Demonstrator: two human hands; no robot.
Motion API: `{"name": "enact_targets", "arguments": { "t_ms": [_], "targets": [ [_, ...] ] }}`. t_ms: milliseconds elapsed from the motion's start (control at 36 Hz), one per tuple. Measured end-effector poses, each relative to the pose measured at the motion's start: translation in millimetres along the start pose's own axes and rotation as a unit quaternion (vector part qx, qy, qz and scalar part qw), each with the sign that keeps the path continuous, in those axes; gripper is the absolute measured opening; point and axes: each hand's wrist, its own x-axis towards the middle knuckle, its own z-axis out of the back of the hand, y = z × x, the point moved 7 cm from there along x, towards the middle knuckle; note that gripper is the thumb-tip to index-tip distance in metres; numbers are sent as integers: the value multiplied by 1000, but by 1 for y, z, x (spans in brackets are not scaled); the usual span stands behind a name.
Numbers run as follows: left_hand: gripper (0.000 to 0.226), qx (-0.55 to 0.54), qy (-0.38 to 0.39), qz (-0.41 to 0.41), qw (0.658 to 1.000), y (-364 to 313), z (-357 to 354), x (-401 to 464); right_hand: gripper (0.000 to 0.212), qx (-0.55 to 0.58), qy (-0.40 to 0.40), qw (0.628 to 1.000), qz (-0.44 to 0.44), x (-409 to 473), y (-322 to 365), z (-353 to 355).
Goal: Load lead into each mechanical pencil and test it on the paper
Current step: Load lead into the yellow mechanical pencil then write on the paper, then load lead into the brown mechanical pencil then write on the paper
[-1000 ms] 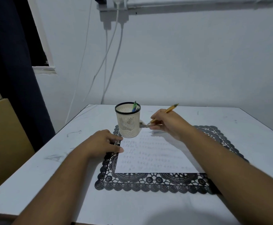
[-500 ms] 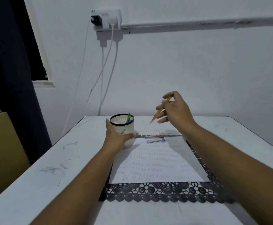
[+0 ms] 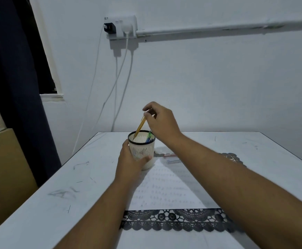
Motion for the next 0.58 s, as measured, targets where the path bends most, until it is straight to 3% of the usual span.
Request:
{"name": "enact_targets", "arguments": {
  "t_ms": [167, 278, 361, 472, 583],
  "targets": [
    [77, 34, -4, -11, 999, 3, 5, 5, 19, -200, 86, 976, 8, -6, -15, -23],
    [71, 34, 8, -6, 999, 1, 2, -1, 22, -230, 140, 963, -7, -10, -28, -36],
    [70, 54, 2, -28, 998, 2, 2, 1, 24, -207, 148, 967, -8, -12, -30, -39],
    [77, 61, 6, -16, 998, 2, 3, 3, 28, -132, 80, 988, -10, -16, -31, -16],
    [116, 150, -56, -41, 986, -7, 17, 8, 16, -45, 15, 999, -1, -30, -33, 23]
  ]
}}
